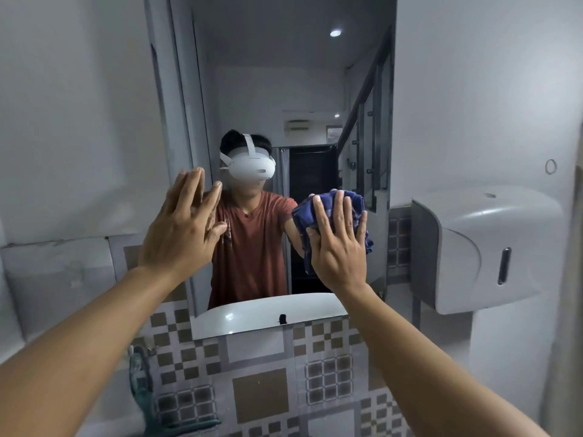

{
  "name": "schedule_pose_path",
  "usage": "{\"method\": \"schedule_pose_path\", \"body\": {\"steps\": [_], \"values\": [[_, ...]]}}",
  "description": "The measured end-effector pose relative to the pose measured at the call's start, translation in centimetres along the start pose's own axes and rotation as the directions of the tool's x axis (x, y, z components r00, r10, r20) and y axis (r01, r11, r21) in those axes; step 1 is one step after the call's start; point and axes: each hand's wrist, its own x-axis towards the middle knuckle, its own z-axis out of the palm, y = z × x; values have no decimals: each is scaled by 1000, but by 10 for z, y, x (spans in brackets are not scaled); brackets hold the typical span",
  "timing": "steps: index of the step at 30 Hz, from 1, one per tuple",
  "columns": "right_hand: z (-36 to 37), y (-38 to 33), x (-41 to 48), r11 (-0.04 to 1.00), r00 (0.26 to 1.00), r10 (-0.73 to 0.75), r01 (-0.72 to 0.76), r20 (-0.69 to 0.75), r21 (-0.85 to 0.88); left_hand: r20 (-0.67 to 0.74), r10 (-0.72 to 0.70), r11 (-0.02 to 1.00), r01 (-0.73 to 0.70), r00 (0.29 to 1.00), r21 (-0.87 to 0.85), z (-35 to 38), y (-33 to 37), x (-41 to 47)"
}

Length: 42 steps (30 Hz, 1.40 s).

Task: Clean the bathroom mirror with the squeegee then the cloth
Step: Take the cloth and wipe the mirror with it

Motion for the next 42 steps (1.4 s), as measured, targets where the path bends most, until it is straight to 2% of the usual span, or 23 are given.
{"method": "schedule_pose_path", "body": {"steps": [4,9,14,20,24,32,39,42], "values": [[-4,19,-10,991,990,132,-133,40,26,2,42,999,-42,999,20,11,9,-5],[-2,33,-36,972,979,183,-194,93,130,-12,31,999,-31,999,21,16,10,-7],[11,42,-72,974,972,191,-206,138,100,-55,40,998,-36,998,56,11,5,-5],[29,35,-117,962,950,259,-270,172,42,-24,40,997,-39,999,72,14,-1,-7],[37,16,-130,979,963,193,-201,187,23,-40,41,995,-38,998,88,14,-1,-6],[53,-37,-128,998,988,-53,56,147,-13,-50,71,989,-64,996,134,10,-8,-3],[63,-87,-119,984,980,-178,179,87,-2,-27,99,988,-95,995,119,9,-18,-1],[67,-105,-114,957,955,-289,289,74,9,-42,126,983,-119,991,141,7,-21,2]]}}
